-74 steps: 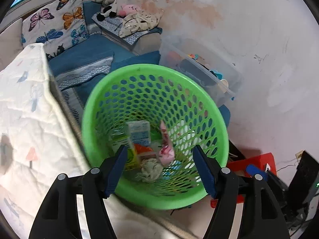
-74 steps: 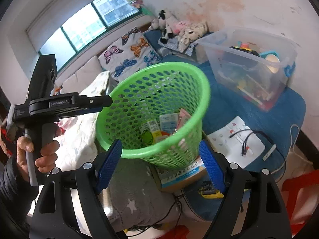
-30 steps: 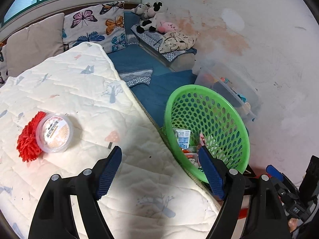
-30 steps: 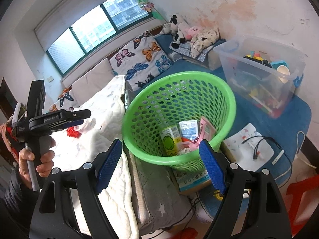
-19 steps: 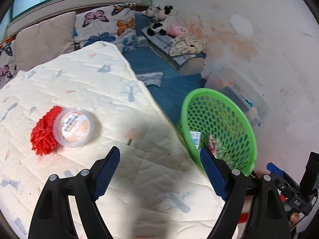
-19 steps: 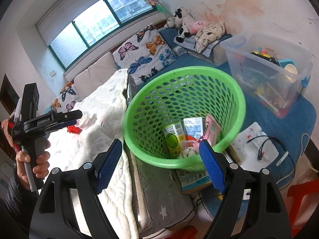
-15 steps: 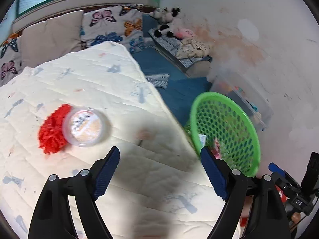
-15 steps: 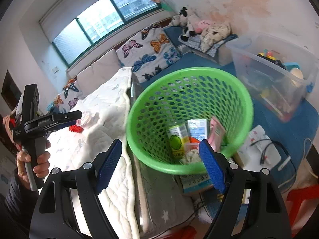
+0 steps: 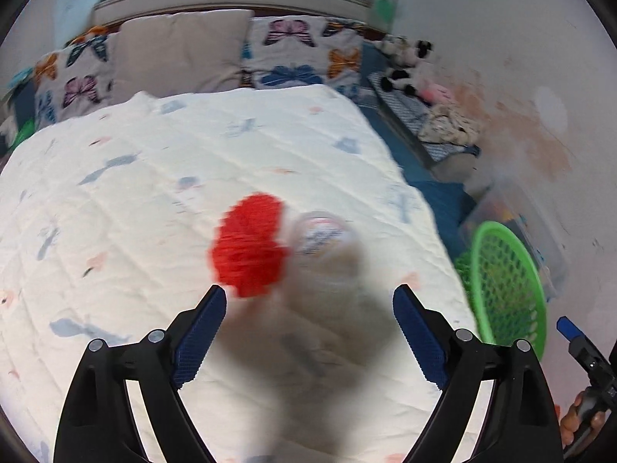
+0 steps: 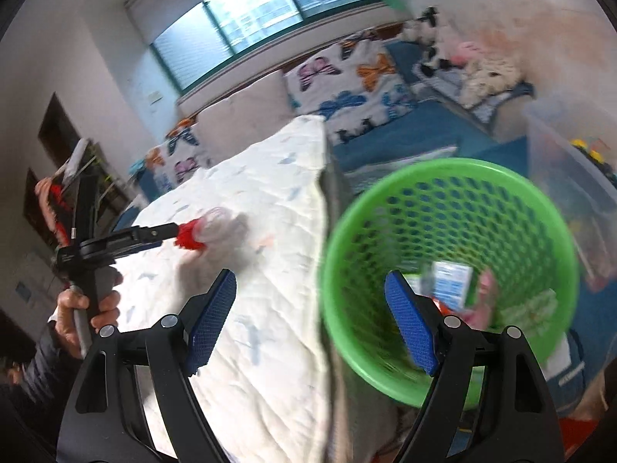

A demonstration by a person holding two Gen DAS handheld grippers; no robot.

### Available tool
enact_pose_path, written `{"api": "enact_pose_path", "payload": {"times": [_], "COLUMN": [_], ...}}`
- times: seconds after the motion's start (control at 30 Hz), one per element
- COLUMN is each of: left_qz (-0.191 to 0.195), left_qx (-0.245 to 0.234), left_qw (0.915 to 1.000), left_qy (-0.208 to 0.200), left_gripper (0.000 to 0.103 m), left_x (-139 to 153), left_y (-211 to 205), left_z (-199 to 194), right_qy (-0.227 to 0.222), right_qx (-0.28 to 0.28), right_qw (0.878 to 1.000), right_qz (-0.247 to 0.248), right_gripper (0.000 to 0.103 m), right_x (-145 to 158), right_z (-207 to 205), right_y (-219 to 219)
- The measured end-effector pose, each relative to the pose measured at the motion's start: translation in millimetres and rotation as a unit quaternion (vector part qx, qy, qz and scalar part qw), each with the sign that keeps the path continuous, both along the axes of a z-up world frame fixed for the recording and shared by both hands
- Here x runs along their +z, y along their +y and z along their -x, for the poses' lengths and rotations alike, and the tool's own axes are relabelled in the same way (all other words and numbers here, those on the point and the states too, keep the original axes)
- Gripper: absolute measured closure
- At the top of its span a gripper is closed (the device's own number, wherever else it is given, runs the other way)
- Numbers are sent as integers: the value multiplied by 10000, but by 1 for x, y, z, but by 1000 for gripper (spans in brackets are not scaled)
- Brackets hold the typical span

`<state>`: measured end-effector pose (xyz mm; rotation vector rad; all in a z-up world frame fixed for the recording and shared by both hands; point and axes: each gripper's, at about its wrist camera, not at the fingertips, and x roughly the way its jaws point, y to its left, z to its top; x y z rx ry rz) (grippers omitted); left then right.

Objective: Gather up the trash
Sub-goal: 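Move both tools back over the bed toward the red yarn and cup, then grasp the round labeled cup with the right tool while the left tool grasps the red yarn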

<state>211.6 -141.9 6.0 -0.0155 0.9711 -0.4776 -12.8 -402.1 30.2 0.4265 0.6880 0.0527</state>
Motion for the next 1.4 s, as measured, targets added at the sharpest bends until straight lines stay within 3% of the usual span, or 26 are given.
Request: {"api": "enact_pose_path", "payload": {"times": [0.23,0.37,0.57,1.1,1.23,1.4], "left_qz": [82,71,187,503,628,545], "left_qx": [496,654,892,889,784,653], "left_qw": [9987,9978,9958,9940,9933,9940], "left_qy": [39,61,134,393,572,682], "left_gripper": [19,28,29,29,29,31], "left_x": [-2,-1,-3,-3,-10,-22], "left_y": [49,66,84,62,50,31], "left_z": [-9,-11,-13,-46,-57,-67], "right_qy": [140,223,400,835,859,794], "right_qx": [823,1249,1752,2227,2197,2116], "right_qw": [9963,9915,9825,9668,9659,9688], "right_qz": [188,277,488,933,1072,1020], "right_gripper": [24,24,24,24,35,37], "right_x": [-2,-8,-20,-56,-60,-56], "right_z": [-63,-97,-146,-224,-228,-221], "right_y": [48,78,114,163,166,159]}}
